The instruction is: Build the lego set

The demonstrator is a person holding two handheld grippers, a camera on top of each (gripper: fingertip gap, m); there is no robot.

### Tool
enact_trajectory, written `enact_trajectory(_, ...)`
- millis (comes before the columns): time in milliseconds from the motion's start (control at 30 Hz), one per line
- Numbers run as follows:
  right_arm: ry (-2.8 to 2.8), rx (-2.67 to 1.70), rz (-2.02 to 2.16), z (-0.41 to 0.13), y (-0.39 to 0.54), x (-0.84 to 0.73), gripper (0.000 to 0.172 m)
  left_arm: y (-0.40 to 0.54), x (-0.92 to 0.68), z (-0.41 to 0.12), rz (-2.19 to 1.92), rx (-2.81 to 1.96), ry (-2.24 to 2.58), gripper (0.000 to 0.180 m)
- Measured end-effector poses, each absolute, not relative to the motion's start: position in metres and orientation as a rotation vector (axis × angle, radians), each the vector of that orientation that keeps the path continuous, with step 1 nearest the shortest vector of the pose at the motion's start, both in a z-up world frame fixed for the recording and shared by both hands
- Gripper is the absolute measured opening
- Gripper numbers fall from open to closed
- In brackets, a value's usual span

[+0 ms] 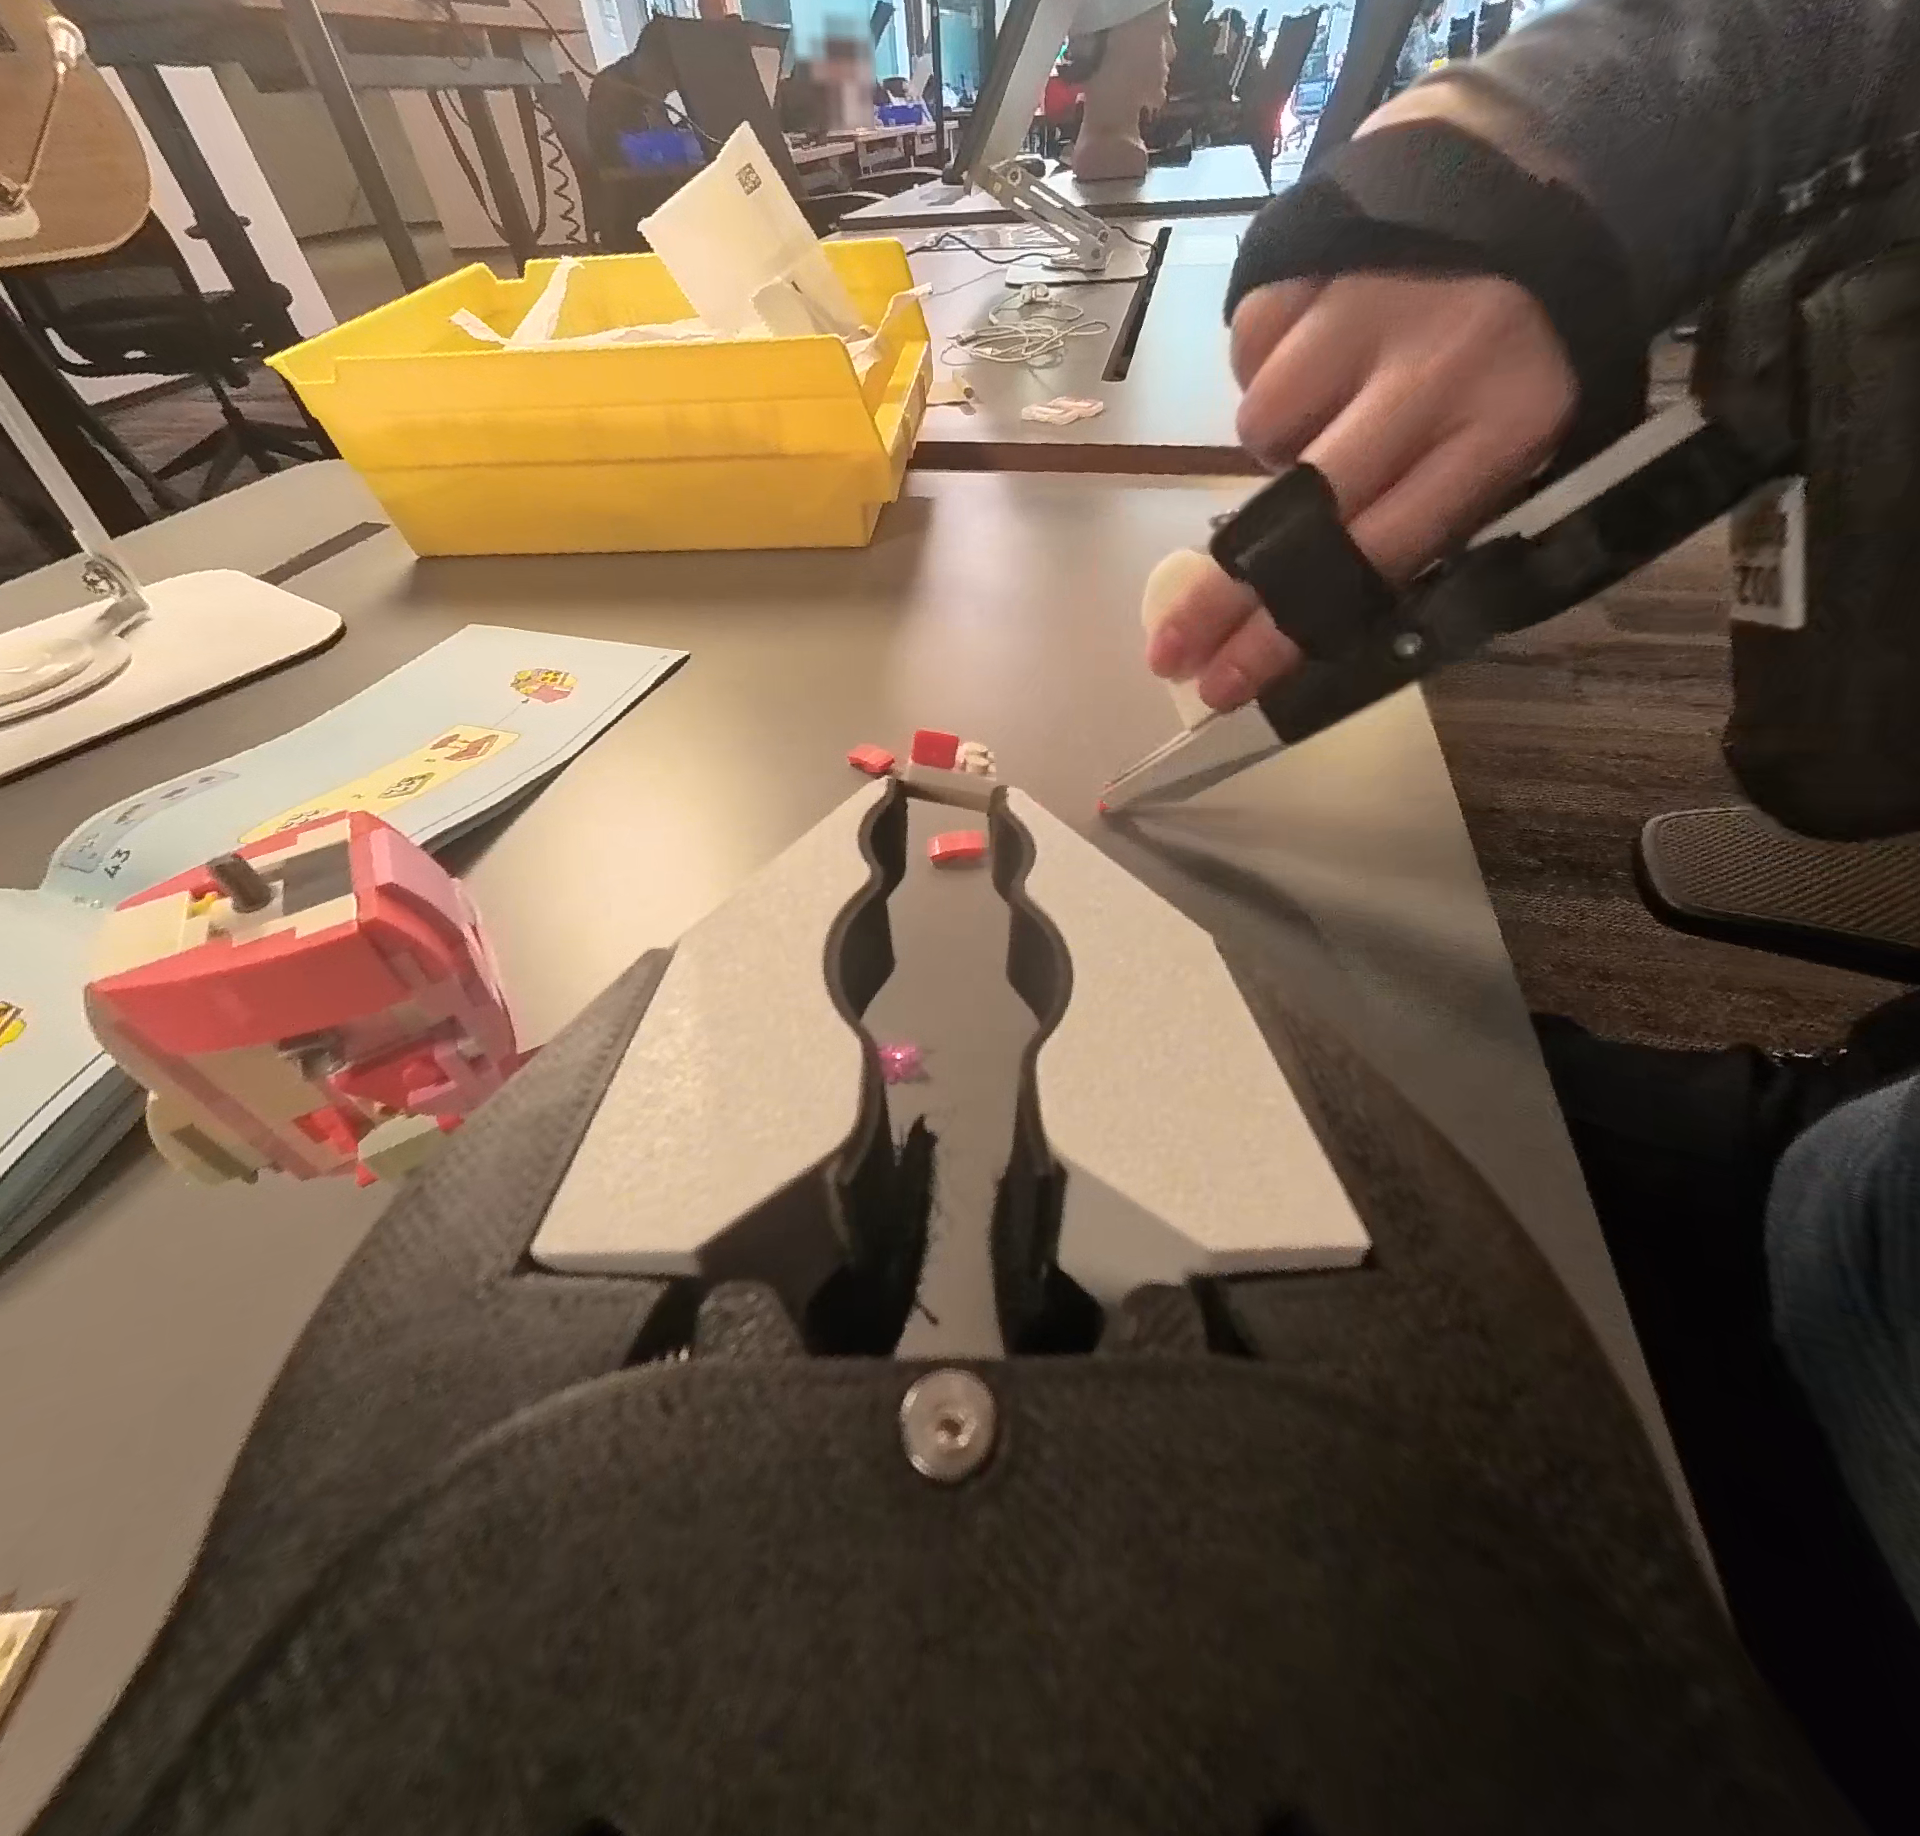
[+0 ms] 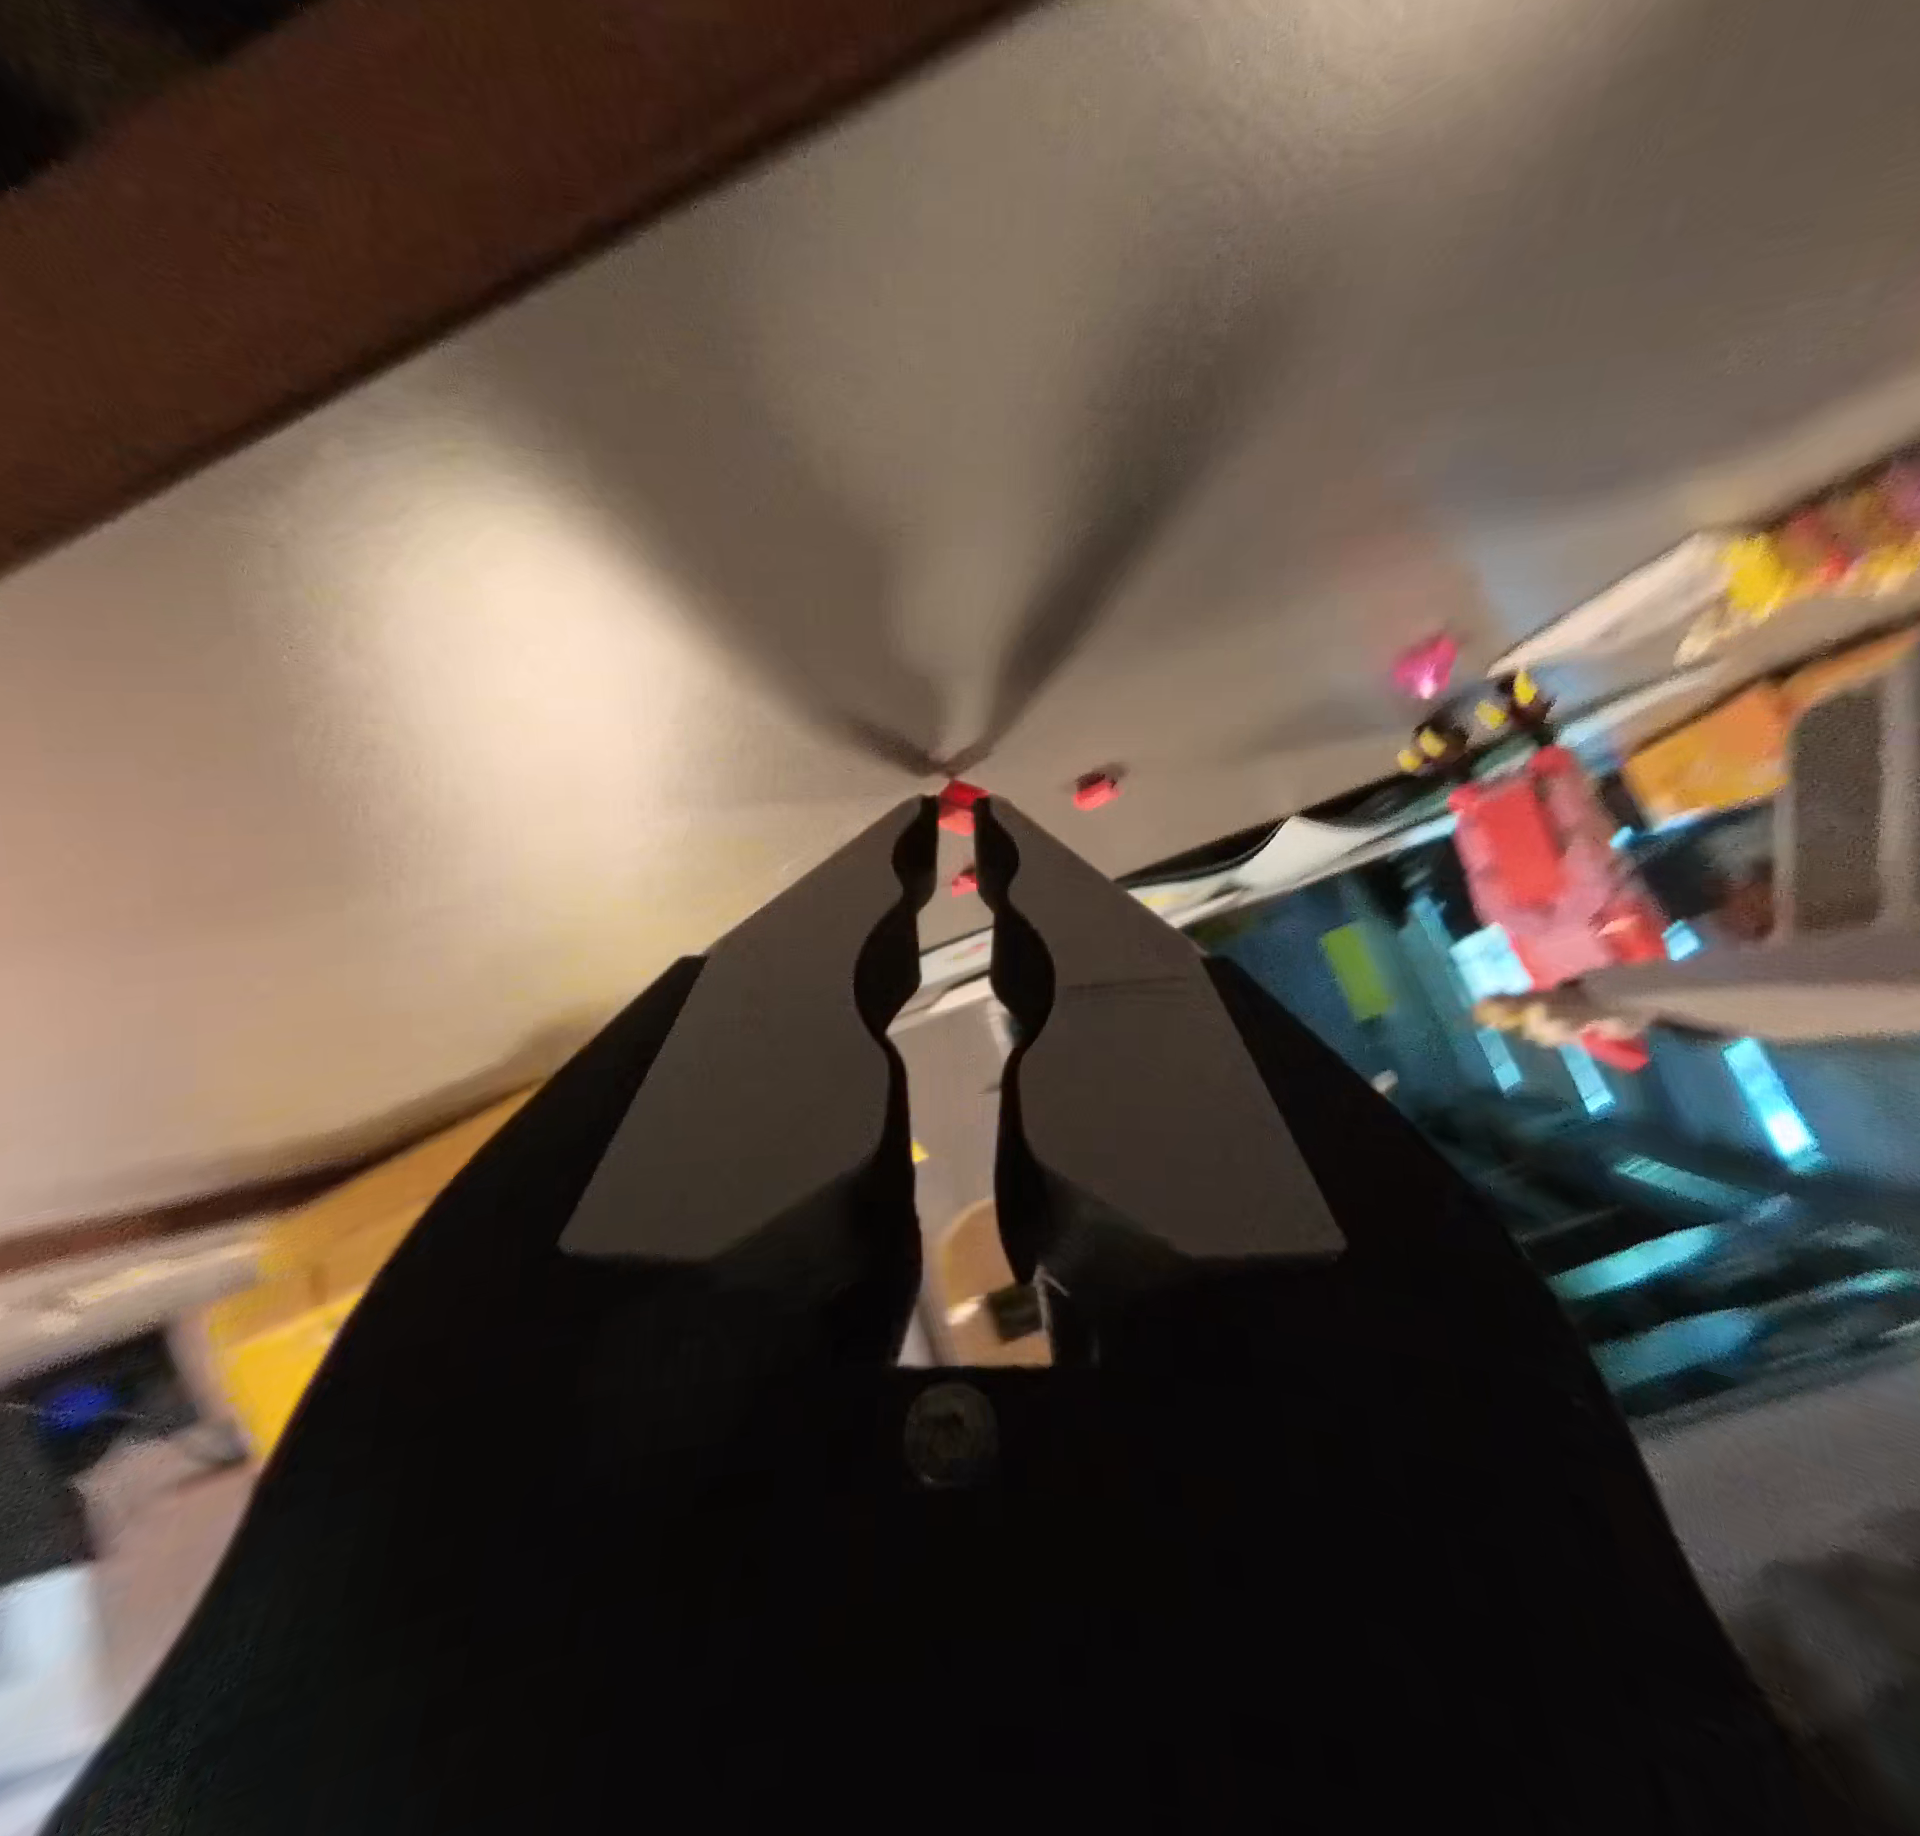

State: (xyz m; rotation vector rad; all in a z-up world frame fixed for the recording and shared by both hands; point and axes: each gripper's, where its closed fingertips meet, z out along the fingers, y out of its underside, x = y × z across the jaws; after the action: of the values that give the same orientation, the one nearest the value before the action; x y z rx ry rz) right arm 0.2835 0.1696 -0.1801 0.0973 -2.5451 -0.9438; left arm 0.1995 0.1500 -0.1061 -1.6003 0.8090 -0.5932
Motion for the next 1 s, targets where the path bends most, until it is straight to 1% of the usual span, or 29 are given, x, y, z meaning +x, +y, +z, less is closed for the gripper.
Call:
enact_trajectory(100,-2.606,0.321,-0.921,-0.183,0.158,0.284,0.004,0.150,0.199,-0.106,-0.597,-1.600,0.805,0.014)
enact_trajectory(233,-2.649,0.398,-0.839,-0.183,0.149,0.280,0.004,0.150,0.199,-0.106,-0.601,-1.600,0.805,0.014)
enact_trajectory(267,-2.646,0.387,-0.833,-0.182,0.149,0.278,0.006,0.150,0.199,-0.106,-0.600,-1.600,0.807,0.014)
enact_trajectory(333,-2.656,0.342,-0.811,-0.179,0.151,0.278,0.019,0.149,0.200,-0.105,-0.600,-1.598,0.811,0.014)
enact_trajectory(400,-2.689,0.210,-0.716,-0.175,0.150,0.280,0.026,0.149,0.200,-0.105,-0.603,-1.597,0.813,0.014)
enact_trajectory(500,-2.724,-0.225,-0.457,-0.168,0.148,0.285,0.025,0.148,0.201,-0.105,-0.612,-1.597,0.817,0.014)
enact_trajectory(567,-2.709,-0.608,-0.257,-0.169,0.149,0.289,0.016,0.147,0.202,-0.105,-0.615,-1.595,0.820,0.014)
enact_trajectory(600,-2.688,-0.772,-0.156,-0.171,0.148,0.291,0.005,0.147,0.203,-0.105,-0.616,-1.594,0.822,0.014)
enact_trajectory(633,-2.642,-0.892,-0.071,-0.173,0.149,0.289,0.000,0.147,0.203,-0.105,-0.616,-1.593,0.823,0.014)
enact_trajectory(767,-2.526,-1.119,0.129,-0.182,0.147,0.283,0.000,0.146,0.204,-0.105,-0.619,-1.591,0.827,0.014)
enact_trajectory(1000,-2.411,-1.256,0.334,-0.184,0.141,0.270,0.000,0.146,0.204,-0.105,-0.621,-1.592,0.830,0.014)
